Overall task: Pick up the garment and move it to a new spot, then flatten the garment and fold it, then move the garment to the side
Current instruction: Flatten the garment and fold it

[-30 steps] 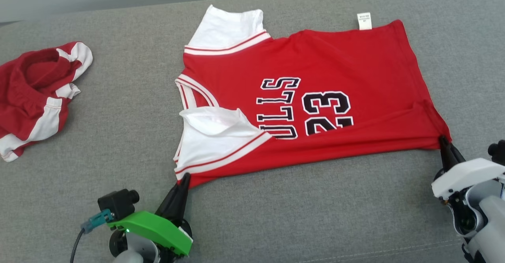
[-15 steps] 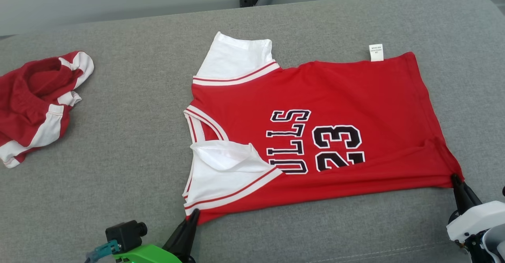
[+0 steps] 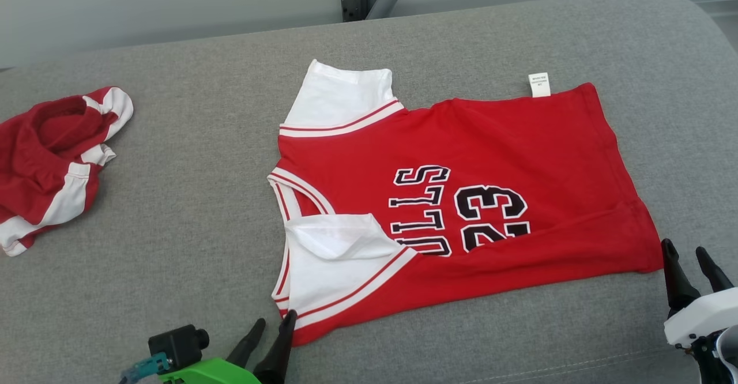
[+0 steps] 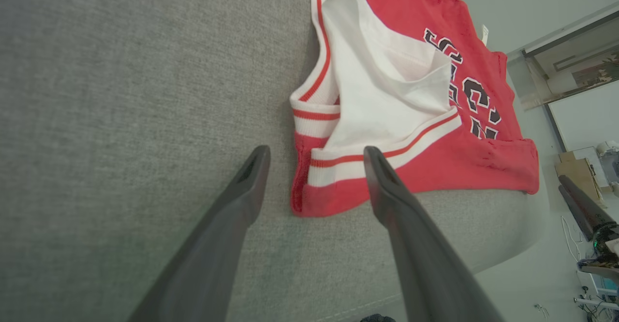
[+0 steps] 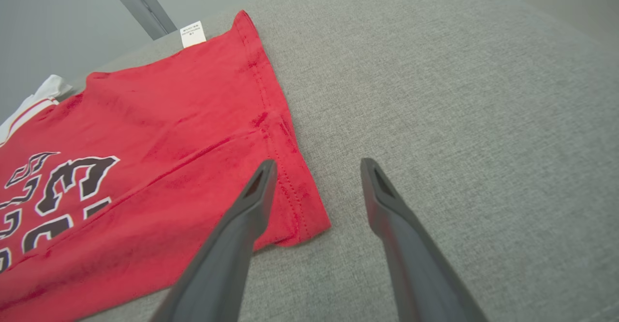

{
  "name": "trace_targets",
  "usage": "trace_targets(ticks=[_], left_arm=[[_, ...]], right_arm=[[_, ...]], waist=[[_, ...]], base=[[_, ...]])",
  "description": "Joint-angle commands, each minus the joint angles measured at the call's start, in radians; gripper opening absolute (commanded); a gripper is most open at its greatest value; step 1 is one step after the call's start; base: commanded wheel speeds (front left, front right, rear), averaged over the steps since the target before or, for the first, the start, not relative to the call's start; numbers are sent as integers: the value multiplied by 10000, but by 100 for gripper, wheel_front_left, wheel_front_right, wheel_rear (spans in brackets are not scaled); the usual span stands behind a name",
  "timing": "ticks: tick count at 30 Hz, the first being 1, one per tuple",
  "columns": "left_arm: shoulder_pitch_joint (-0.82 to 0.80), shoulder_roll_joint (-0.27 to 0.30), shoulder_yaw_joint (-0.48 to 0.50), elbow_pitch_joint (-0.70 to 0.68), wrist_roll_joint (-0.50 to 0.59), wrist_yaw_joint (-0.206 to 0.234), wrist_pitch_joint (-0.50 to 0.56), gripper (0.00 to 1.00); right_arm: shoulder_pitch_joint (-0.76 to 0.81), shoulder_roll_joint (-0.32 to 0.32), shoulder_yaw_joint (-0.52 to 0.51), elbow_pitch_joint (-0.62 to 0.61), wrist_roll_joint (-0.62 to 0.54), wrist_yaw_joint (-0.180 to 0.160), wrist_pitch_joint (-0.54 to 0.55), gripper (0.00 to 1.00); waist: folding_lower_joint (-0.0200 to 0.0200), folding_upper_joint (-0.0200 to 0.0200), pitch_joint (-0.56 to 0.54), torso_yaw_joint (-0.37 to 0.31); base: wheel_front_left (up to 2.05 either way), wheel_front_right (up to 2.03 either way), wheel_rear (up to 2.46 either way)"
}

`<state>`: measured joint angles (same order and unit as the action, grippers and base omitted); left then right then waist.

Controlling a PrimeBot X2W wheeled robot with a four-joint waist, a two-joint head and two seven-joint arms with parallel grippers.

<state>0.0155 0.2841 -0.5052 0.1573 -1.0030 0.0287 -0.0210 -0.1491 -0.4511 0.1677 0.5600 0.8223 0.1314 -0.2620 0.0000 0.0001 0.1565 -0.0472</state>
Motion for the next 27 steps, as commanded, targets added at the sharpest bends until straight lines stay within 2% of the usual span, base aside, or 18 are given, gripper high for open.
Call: trace_targets(ticks=[1,6,11,17,22,27], left_arm=[[101,79,129,-145,-117,74,-110,100],[-381,240,565,-699,-45,286,-335,100],[-1716,589,733,-923,347,406,49,100],[-4475,1041,577,-317,935,338,1240,100],[-6501,1102,404,383,1091,97,2304,100],[-8629,1051,201,1655,1022,-127,3584,100]], right_arm=[[124,21,-157,-181,-289,-15,-32,100],[245,346,-726,-1132,-1304,-15,-27,100],[90,872,-921,-1986,-2239,-15,-26,100],[-304,1511,-946,-2356,-2957,-15,-26,100],[-702,1737,-749,-2432,-3179,-15,-27,100],[-1202,1862,-526,-2500,-3264,-15,-27,100]], waist=[[0,-1,-66,-56],[0,-1,-117,-188],[0,-1,100,-319],[0,-1,674,-530],[0,-1,1173,-757],[0,-1,1767,-1119]], base=[[0,0,0],[0,0,0],[0,0,0],[0,0,0],[0,0,0],[0,0,0]])
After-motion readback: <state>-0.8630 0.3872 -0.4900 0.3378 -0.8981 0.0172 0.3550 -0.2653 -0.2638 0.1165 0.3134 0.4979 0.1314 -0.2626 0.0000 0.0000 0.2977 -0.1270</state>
